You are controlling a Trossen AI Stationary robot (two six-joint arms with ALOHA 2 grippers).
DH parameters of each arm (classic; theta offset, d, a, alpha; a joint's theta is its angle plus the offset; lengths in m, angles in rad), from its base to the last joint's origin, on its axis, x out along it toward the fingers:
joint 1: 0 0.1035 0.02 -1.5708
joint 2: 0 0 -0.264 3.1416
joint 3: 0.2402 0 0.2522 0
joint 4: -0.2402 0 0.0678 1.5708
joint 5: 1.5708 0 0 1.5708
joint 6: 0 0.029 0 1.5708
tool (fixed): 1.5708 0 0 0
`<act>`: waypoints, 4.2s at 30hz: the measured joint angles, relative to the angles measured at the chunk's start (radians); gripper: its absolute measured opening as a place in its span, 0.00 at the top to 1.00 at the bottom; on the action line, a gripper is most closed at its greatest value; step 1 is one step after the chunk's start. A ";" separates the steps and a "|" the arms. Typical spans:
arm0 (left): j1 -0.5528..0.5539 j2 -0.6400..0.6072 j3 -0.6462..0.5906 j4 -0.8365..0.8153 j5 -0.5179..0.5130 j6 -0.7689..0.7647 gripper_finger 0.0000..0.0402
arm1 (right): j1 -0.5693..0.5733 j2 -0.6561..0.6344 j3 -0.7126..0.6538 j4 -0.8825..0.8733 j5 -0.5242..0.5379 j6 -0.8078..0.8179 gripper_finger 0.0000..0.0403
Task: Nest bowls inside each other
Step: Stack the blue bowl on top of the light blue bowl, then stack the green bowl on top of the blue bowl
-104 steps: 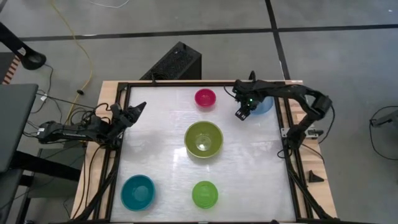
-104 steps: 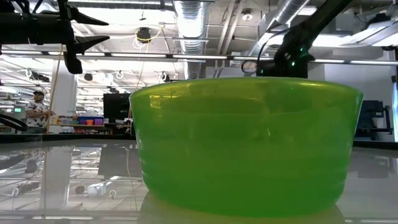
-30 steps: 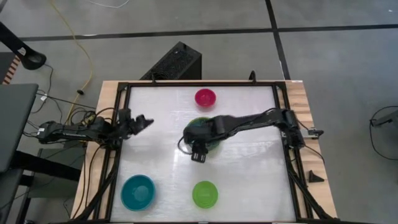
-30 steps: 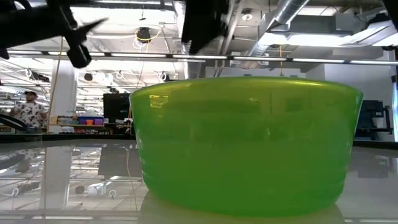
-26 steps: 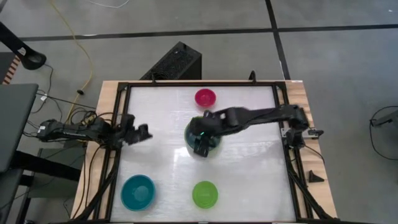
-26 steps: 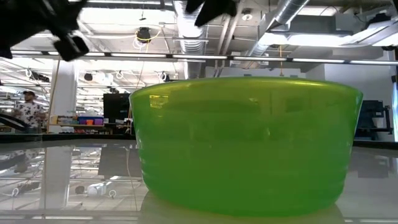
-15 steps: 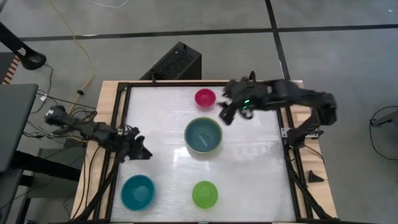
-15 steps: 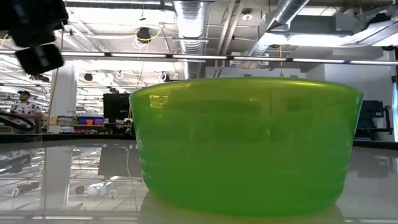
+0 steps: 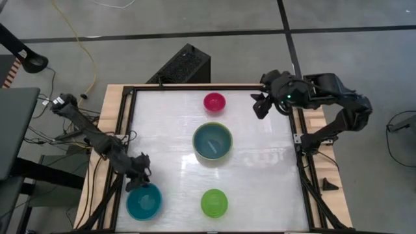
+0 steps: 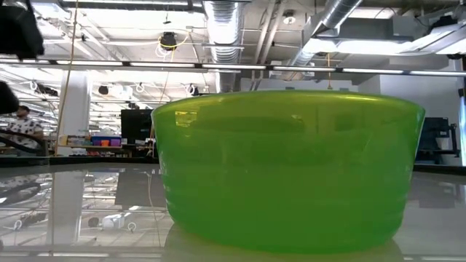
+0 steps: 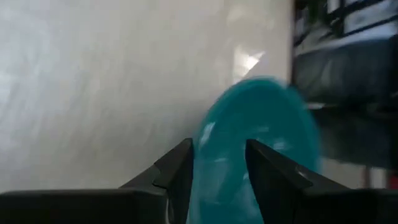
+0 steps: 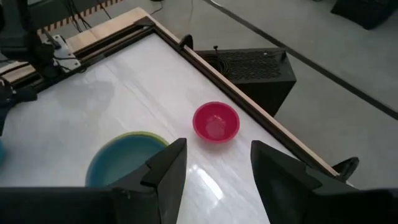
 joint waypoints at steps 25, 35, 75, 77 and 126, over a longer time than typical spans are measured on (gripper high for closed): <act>0.365 0.370 -0.002 0.612 -0.133 0.240 0.99 | -0.036 0.133 -0.003 0.034 -0.036 -0.096 0.48; 0.839 0.389 0.045 0.903 0.056 0.355 1.00 | 0.034 0.073 -0.222 0.198 -0.187 -0.070 0.48; 1.017 1.087 0.919 -0.065 0.190 0.632 0.56 | 0.704 -0.189 -1.058 0.728 0.060 0.800 0.48; 1.023 1.056 0.919 -0.057 0.185 0.622 0.52 | 0.687 -0.154 -1.058 0.768 0.002 0.780 0.48; 1.086 0.430 0.917 -0.573 -0.073 0.810 0.49 | 0.383 0.512 -0.822 1.324 -0.744 0.662 0.94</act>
